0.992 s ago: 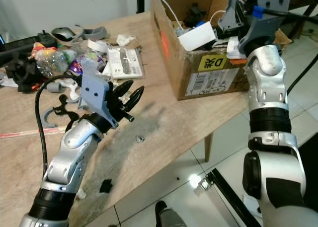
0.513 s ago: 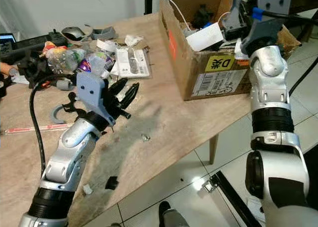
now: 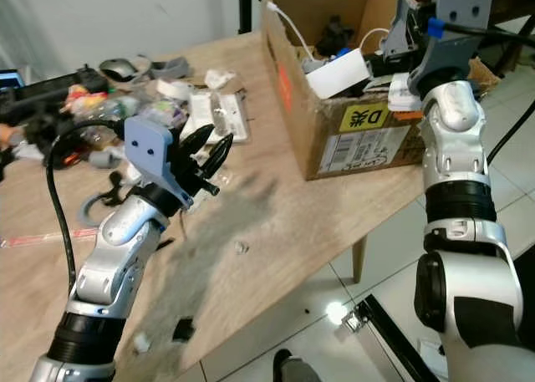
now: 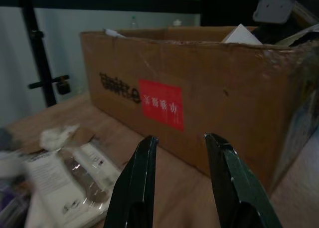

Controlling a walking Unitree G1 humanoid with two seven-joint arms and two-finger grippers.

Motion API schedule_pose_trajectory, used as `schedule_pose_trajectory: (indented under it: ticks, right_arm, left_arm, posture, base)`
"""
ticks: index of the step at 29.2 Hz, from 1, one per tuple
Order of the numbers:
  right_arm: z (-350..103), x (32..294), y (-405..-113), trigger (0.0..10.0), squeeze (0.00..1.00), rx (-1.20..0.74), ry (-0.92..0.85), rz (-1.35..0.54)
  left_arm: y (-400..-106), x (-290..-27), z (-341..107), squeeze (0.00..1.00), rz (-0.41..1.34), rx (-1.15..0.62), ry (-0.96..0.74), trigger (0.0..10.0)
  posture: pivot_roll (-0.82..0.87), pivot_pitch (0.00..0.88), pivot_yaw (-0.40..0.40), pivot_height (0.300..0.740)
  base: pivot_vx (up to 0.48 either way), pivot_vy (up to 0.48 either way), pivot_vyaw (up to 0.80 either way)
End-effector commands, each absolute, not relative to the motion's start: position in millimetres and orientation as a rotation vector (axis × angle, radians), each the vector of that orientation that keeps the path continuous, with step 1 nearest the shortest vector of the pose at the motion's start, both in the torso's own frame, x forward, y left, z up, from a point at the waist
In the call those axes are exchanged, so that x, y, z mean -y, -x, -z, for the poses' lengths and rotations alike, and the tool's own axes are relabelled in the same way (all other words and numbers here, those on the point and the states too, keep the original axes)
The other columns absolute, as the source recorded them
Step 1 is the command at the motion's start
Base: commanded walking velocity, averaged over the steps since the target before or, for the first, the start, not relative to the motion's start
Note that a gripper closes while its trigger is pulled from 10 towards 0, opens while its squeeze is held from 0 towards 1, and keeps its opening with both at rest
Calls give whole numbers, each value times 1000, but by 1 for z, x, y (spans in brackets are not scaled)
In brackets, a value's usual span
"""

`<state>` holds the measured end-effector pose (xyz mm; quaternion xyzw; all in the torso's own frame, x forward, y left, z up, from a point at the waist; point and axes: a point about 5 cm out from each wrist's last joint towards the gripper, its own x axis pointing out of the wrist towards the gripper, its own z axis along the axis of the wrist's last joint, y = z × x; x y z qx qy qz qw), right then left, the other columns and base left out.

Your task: Picking trash to rubbish bin

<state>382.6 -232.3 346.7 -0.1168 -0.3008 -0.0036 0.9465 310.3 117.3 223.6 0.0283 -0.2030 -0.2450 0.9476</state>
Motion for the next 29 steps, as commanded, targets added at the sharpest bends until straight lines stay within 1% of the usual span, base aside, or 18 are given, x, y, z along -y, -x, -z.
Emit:
schedule_pose_trajectory:
  ticks: [1,3,4,7,9,11,15,16,18,19,21,22,23,24,28,29]
  right_arm:
    - [-349,233,-381,10000,0,627,239,13]
    - [-350,235,-381,10000,0,630,241,15]
    - [-350,235,-382,10000,0,628,241,17]
    - [-351,236,-380,10000,0,636,243,18]
    - [-352,236,-381,10000,0,636,243,19]
    - [-352,235,-382,10000,0,634,242,19]
    - [-352,235,-381,10000,0,640,244,15]
    - [-352,235,-382,10000,0,638,241,14]
    - [-351,234,-383,10000,0,640,228,2]
    - [-352,233,-382,10000,114,652,208,-15]
    - [-352,232,-381,10000,114,659,201,-21]
    - [-353,232,-381,10000,1000,661,199,-23]
    - [-353,232,-381,10000,1000,662,199,-24]
    - [-352,233,-382,10000,1000,654,206,-15]
    - [-351,234,-382,10000,1000,637,241,2]
    - [-352,234,-383,10000,0,639,252,0]
  left_arm:
    - [-309,-117,-223,0,507,415,-50,10000]
    - [-310,-116,-222,0,511,415,-48,10000]
    - [-310,-116,-222,0,511,419,-44,10000]
    - [-308,-115,-221,0,509,413,-33,10000]
    - [-310,-116,-221,0,508,414,-43,10000]
    - [-310,-117,-221,0,506,414,-47,10000]
    - [-308,-118,-222,0,501,419,-37,10000]
    - [-309,-118,-221,0,500,418,-41,10000]
    - [-309,-119,-221,0,498,419,-44,10000]
    - [-308,-119,-221,0,497,421,-42,10000]
    - [-308,-119,-221,0,497,422,-41,10000]
    - [-308,-119,-221,0,497,421,-44,10000]
    - [-309,-119,-221,0,498,421,-47,10000]
    - [-309,-119,-221,0,497,421,-48,10000]
    - [-308,-119,-221,0,495,423,-38,10000]
    - [-309,-120,-221,0,495,422,-40,10000]
  posture:
    - [42,167,-34,740]
    - [45,174,-38,740]
    - [45,192,-40,740]
    - [44,155,-35,740]
    - [45,175,-39,740]
    - [45,175,-39,740]
    - [44,155,-38,740]
    - [45,179,-43,740]
    - [44,185,-42,740]
    - [46,156,-40,740]
    - [46,156,-40,740]
    - [46,169,-42,740]
    - [46,169,-42,740]
    - [45,191,-44,740]
    - [45,176,-42,740]
    - [45,183,-46,740]
  base:
    - [428,0,0]
    - [208,0,0]
    - [0,0,0]
    - [0,0,0]
    - [0,0,0]
    - [0,0,0]
    - [0,0,0]
    - [0,0,0]
    - [0,0,0]
    - [0,0,0]
    - [0,0,0]
    - [0,0,0]
    - [0,0,0]
    - [0,0,0]
    - [0,0,0]
    - [0,0,0]
